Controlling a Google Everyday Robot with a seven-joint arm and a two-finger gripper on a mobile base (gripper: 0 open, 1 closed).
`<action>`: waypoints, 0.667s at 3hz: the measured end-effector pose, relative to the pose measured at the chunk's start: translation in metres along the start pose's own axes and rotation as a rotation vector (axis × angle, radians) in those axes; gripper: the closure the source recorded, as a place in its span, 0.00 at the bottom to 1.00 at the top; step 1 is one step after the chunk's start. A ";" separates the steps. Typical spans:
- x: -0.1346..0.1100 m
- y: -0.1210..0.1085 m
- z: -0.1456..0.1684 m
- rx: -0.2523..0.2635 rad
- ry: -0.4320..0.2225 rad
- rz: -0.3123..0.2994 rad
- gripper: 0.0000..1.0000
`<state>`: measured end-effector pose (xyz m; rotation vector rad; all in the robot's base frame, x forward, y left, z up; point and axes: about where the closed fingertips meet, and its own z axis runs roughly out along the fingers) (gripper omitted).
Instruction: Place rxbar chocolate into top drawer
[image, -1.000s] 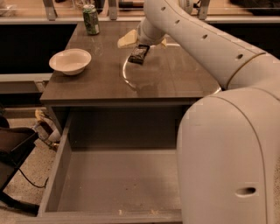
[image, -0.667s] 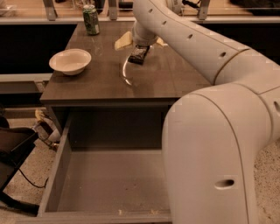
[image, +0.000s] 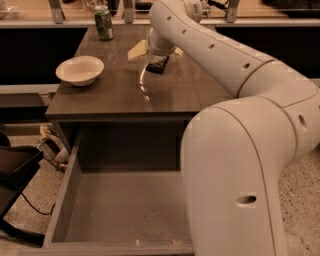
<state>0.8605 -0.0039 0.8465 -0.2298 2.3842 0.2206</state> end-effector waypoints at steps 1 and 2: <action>0.001 0.001 0.017 -0.010 0.002 0.014 0.00; 0.004 -0.006 0.025 0.029 0.010 -0.004 0.00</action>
Offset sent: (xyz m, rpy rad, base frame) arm 0.0198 -0.0100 -0.0249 -0.0810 -0.0062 -0.0352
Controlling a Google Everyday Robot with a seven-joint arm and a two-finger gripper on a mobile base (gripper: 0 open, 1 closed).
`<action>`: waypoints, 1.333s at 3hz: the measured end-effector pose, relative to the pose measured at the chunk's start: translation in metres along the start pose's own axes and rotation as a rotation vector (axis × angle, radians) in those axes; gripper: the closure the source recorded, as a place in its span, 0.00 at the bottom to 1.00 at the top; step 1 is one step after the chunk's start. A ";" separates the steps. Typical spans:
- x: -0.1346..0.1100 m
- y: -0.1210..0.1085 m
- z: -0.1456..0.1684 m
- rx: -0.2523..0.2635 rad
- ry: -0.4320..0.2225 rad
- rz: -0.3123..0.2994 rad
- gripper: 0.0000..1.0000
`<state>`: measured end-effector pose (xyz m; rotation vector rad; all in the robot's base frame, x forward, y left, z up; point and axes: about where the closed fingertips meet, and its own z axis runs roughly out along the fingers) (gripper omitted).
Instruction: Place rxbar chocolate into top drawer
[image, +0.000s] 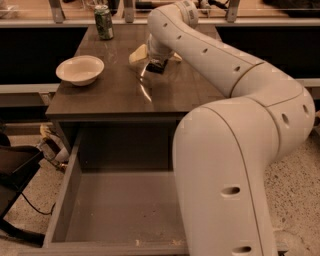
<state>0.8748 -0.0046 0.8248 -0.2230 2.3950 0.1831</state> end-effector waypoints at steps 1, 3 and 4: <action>0.008 -0.004 0.008 0.034 0.020 -0.027 0.00; 0.007 -0.003 0.005 0.045 0.034 -0.038 0.49; 0.002 -0.002 -0.001 0.045 0.034 -0.038 0.72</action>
Offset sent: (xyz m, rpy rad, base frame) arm -0.0081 -0.0038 -0.0307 -0.1151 0.0421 0.0012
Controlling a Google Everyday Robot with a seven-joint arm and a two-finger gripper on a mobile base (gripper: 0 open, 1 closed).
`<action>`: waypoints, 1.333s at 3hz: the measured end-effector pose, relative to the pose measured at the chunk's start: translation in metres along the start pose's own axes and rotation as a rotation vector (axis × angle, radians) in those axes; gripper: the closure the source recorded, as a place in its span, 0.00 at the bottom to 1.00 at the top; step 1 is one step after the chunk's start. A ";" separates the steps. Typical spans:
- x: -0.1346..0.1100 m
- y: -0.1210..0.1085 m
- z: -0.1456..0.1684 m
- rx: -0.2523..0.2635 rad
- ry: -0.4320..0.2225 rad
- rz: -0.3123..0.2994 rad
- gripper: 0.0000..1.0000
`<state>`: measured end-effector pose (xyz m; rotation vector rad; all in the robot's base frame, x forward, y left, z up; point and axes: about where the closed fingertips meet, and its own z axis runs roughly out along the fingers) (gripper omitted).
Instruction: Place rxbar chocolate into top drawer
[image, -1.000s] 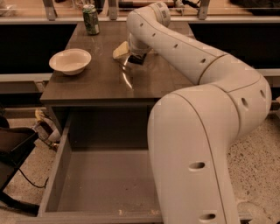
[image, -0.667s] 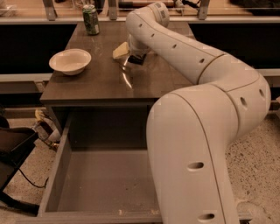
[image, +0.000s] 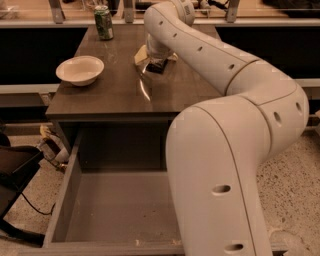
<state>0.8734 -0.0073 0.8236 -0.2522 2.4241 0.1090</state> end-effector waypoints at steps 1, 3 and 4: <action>-0.002 0.000 -0.003 0.000 0.000 0.000 0.95; -0.010 -0.003 -0.011 0.005 0.010 0.002 1.00; -0.021 -0.016 -0.032 0.014 0.006 0.008 1.00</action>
Offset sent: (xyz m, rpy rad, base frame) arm 0.0000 0.0000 0.0030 0.0000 0.0001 0.0000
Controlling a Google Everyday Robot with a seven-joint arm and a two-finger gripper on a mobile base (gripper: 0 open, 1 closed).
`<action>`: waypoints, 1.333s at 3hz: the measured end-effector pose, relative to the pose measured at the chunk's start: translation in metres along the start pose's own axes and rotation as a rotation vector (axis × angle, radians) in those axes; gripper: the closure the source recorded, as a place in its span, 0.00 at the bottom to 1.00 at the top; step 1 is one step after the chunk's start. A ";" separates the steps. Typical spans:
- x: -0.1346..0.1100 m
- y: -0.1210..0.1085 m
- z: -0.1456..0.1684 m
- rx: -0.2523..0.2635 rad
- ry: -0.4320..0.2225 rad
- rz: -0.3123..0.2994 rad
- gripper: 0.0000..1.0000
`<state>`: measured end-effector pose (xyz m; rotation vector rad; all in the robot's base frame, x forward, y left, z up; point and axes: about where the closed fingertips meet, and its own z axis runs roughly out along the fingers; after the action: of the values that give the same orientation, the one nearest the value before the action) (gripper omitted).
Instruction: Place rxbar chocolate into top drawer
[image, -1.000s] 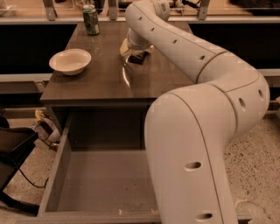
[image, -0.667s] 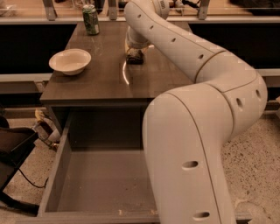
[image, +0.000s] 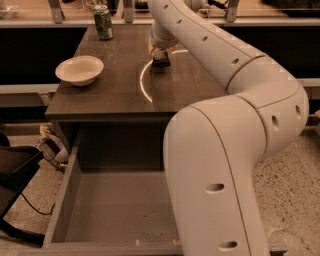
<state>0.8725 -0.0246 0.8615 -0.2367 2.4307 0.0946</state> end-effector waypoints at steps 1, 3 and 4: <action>-0.013 -0.016 -0.029 0.002 -0.017 0.001 1.00; -0.012 -0.024 -0.091 0.010 -0.043 -0.029 1.00; 0.009 -0.025 -0.122 0.037 -0.041 -0.028 1.00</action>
Offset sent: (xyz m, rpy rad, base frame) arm -0.0513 -0.0415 0.0972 -0.0098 -0.0675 0.0430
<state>0.7938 -0.0664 0.9486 -0.2495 2.3850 0.0417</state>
